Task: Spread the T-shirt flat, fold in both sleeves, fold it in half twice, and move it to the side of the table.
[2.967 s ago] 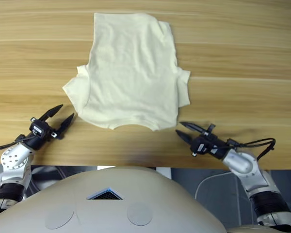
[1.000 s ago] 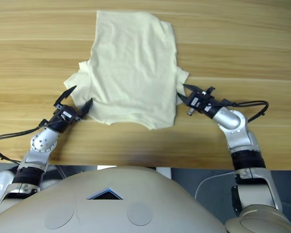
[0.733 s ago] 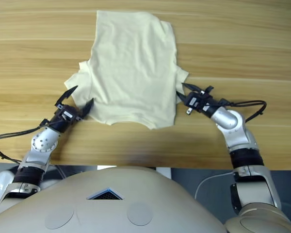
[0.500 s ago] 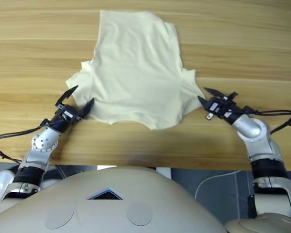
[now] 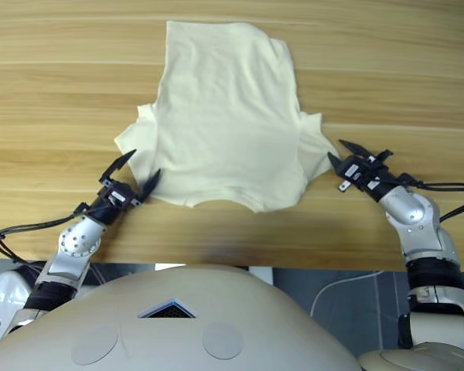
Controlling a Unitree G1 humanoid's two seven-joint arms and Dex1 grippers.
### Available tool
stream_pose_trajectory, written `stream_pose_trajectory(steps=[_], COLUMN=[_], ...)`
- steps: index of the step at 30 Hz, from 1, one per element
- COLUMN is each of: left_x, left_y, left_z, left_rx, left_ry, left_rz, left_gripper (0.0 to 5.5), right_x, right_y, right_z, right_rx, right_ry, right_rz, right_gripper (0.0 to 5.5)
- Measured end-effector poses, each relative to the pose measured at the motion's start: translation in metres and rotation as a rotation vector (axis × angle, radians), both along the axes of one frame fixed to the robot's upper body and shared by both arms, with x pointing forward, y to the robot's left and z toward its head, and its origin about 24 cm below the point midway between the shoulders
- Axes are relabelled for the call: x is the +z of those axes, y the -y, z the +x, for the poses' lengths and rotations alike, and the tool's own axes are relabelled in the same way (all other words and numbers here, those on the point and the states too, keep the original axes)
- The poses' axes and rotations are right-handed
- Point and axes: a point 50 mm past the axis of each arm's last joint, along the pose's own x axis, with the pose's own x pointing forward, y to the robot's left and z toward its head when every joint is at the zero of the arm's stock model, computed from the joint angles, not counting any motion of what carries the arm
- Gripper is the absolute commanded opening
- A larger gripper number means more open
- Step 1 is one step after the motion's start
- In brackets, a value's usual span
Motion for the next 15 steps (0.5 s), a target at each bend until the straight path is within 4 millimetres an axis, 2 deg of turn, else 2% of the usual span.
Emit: stream_pose_trajectory(steps=[3,9,12,15], left_x=[0.0,0.0,0.0,0.001], left_y=[0.009,0.015,0.016,0.026], left_z=[-0.005,-0.008,-0.008,-0.016], left_rx=[-0.021,-0.04,-0.045,-0.129], left_ry=[-0.008,-0.016,-0.023,-0.057], left_rz=[-0.025,-0.041,-0.045,-0.072], left_gripper=[3.3,3.3,3.3,3.3], right_x=[0.01,0.035,0.05,0.059], right_y=[0.015,0.007,-0.011,-0.028], right_z=[0.012,0.038,0.043,0.033], right_rx=[-0.007,0.096,0.16,0.143], right_ry=[0.0,0.094,0.182,0.284], right_rz=[-0.129,-0.155,-0.021,0.187], right_gripper=[1.73,1.73,1.73,1.73])
